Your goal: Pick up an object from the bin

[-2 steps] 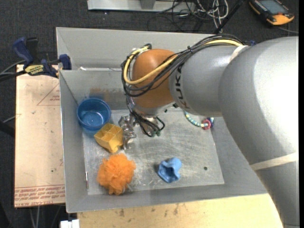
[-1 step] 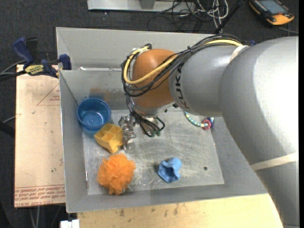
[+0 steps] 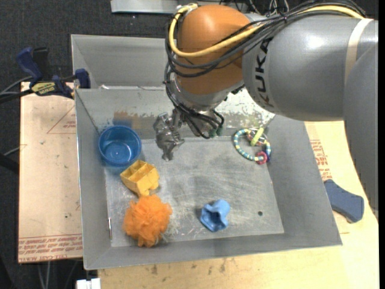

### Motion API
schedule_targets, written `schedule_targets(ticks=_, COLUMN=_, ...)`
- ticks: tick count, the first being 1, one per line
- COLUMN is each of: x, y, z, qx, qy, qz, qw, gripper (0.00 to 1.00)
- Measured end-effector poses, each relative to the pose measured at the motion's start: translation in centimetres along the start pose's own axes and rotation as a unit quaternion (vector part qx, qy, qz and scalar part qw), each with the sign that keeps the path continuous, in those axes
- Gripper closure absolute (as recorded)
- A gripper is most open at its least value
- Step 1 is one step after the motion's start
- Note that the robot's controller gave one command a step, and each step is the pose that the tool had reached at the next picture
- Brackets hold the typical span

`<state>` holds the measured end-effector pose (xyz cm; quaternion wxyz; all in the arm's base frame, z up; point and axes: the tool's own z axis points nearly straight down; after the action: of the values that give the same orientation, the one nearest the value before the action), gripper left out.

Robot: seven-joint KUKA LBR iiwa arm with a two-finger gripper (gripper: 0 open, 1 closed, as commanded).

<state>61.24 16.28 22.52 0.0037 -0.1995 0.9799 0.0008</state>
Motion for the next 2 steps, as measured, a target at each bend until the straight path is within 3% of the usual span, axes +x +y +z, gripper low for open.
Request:
schedule_targets(ticks=1, x=0.1, y=0.0, z=0.2, qx=0.0, qy=0.0017, qz=0.0, qw=1.0, gripper=1.0)
schedule_targets(ticks=2, x=1.0, y=1.2, z=7.2, qx=-0.002, qy=0.0059, qz=-0.127, qw=0.9919, gripper=0.0)
